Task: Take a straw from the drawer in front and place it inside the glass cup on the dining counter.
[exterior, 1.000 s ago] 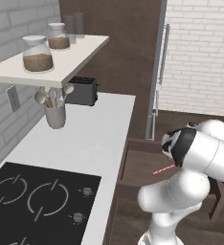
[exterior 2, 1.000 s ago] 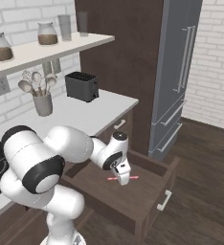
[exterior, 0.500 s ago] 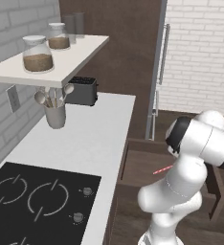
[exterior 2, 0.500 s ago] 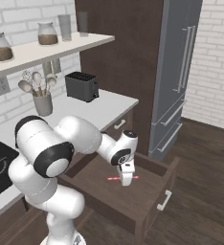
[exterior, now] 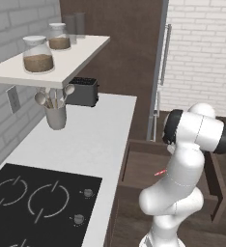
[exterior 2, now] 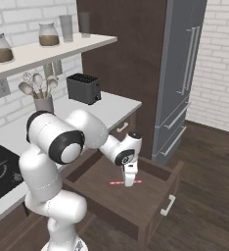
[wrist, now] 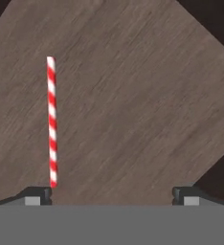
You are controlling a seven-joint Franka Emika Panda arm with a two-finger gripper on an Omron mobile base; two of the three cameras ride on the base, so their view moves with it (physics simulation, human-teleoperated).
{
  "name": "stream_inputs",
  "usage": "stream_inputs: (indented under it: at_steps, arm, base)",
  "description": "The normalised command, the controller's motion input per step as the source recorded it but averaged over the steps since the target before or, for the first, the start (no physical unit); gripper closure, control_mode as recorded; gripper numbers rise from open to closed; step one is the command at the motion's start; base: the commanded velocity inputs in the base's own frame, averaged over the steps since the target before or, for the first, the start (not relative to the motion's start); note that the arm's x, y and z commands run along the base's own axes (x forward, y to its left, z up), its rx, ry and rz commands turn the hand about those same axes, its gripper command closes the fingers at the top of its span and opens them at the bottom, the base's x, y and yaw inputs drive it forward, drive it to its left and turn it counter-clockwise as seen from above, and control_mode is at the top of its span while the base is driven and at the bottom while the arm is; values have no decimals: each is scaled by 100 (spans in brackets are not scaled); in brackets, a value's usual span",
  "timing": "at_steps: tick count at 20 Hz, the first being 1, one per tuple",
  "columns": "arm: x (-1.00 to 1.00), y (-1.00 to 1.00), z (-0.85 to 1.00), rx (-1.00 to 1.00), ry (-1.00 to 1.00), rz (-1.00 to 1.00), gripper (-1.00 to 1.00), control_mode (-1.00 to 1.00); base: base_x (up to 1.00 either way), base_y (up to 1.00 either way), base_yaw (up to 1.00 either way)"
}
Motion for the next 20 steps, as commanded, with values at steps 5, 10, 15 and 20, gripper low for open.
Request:
stream_inputs:
  at_steps: [5, 10, 15, 20]
  arm:
    - [0, 0, -25, 0, 0, 0, -100, -100]
    - [6, 0, -24, 0, 0, 0, -100, -100]
    - [14, 0, -17, 0, 2, -1, -100, -100]
    - [13, 0, -12, 0, 4, 0, -100, -100]
  base:
    - [0, 0, 0]
    - [0, 0, 0]
    - [0, 0, 0]
    - [0, 0, 0]
